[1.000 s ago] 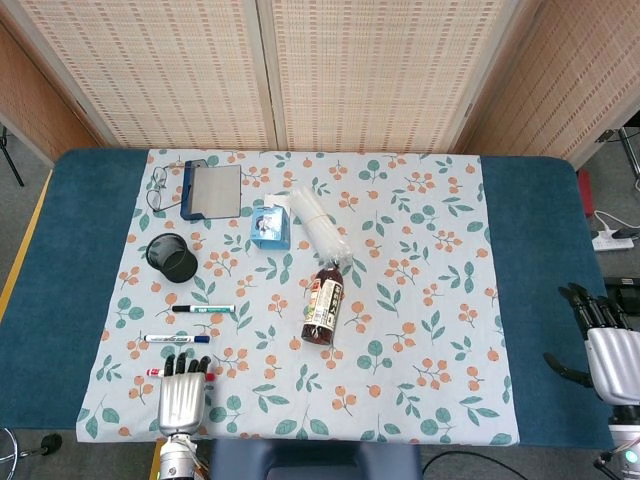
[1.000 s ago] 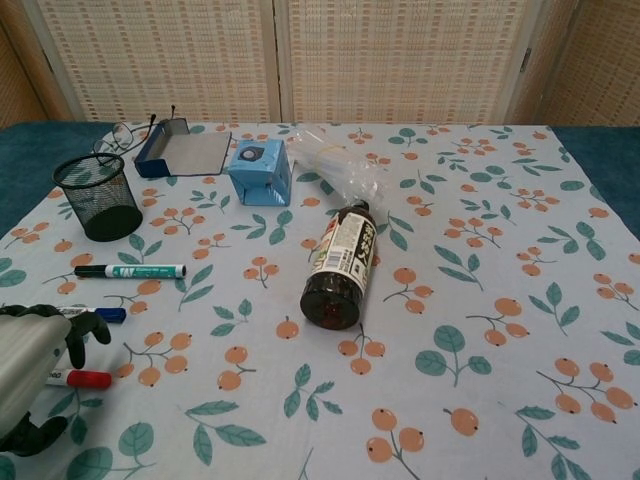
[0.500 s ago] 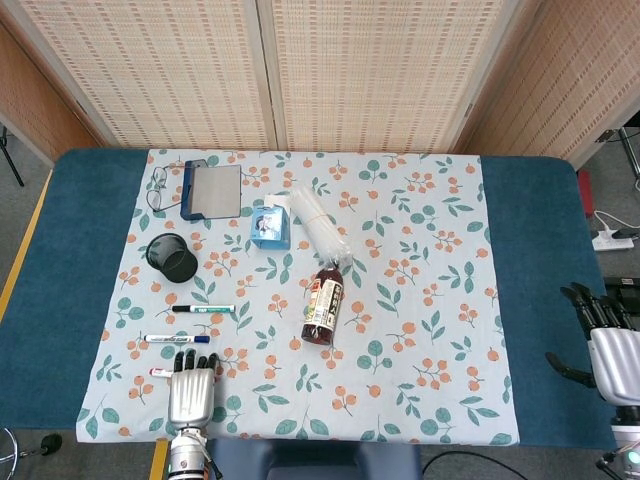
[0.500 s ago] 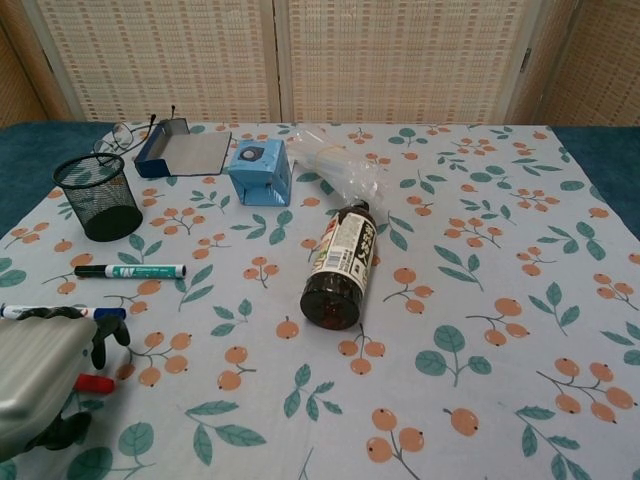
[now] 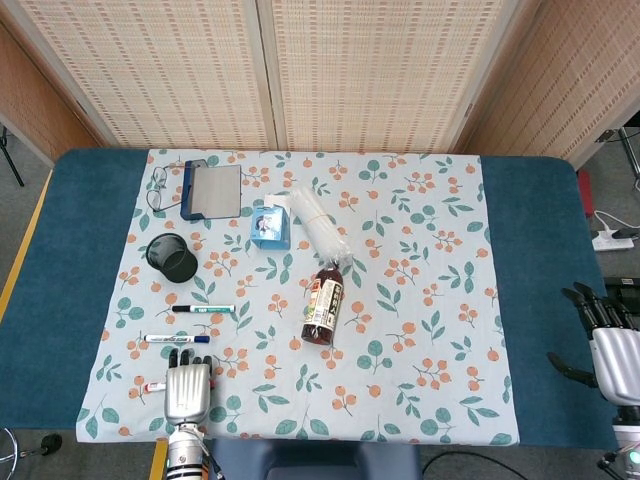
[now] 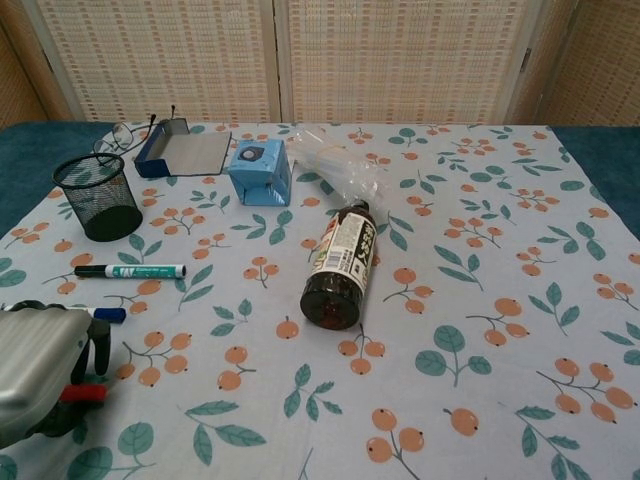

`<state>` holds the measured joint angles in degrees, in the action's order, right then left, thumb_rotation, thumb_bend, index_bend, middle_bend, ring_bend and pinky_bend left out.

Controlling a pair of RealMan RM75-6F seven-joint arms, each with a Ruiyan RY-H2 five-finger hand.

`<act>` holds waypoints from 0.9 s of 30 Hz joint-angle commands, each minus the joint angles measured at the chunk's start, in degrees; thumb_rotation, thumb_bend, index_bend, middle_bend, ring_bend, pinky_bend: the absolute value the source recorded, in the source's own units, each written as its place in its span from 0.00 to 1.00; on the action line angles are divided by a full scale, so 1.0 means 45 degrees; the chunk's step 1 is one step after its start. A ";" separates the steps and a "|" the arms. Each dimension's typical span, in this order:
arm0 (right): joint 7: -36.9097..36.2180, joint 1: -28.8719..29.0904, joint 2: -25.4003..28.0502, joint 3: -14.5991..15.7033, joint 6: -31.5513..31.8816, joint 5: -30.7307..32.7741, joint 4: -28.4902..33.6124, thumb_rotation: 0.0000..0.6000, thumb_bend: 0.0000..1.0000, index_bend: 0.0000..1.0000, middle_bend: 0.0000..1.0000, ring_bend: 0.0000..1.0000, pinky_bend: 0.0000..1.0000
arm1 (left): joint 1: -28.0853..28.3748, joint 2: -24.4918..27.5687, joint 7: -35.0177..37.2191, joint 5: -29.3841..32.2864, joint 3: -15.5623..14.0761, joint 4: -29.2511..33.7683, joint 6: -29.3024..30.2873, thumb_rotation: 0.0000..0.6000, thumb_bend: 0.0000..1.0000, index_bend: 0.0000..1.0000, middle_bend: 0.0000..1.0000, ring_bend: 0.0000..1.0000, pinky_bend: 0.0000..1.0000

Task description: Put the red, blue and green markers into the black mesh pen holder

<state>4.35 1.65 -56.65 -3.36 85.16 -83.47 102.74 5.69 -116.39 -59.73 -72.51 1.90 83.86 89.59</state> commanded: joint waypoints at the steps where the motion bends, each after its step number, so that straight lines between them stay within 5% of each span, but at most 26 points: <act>1: 0.0004 -0.0003 0.0001 -0.0008 0.0015 0.0000 -0.0005 1.00 0.10 0.16 0.08 0.18 0.16 | 0.0024 -0.0059 0.0087 -0.0026 0.0070 -0.0166 0.0026 1.00 0.25 0.56 0.66 0.28 0.20; 10: 0.0033 0.0007 -0.0043 -0.0028 0.0037 -0.0020 -0.0051 1.00 0.10 0.18 0.08 0.20 0.18 | -0.0043 0.0116 0.0448 -0.0161 0.0163 -0.0118 0.0264 1.00 0.26 0.56 0.71 0.30 0.21; 18: -0.0060 -0.0011 -0.0037 -0.0015 0.0102 -0.0133 -0.0059 1.00 0.10 0.18 0.08 0.20 0.18 | -0.0130 0.1275 0.0205 -0.0952 0.0081 0.1678 0.1027 1.00 0.26 0.56 0.71 0.30 0.21; 23: -0.0237 -0.0065 0.0033 -0.0027 0.0209 -0.0176 -0.0052 1.00 0.10 0.18 0.08 0.20 0.18 | -0.0059 0.3782 0.0318 -0.1150 0.0189 0.4937 0.0885 1.00 0.26 0.56 0.71 0.30 0.20; 27: -0.0338 -0.0107 0.0086 -0.0039 0.0302 -0.0213 -0.0049 1.00 0.10 0.18 0.08 0.20 0.18 | 0.0414 0.7067 0.1641 -0.0333 0.1575 0.8053 -0.0076 1.00 0.26 0.56 0.70 0.30 0.21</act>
<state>2.84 1.19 -56.28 -3.53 86.49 -84.42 102.52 5.87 -96.84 -57.01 -76.36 4.17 108.84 92.60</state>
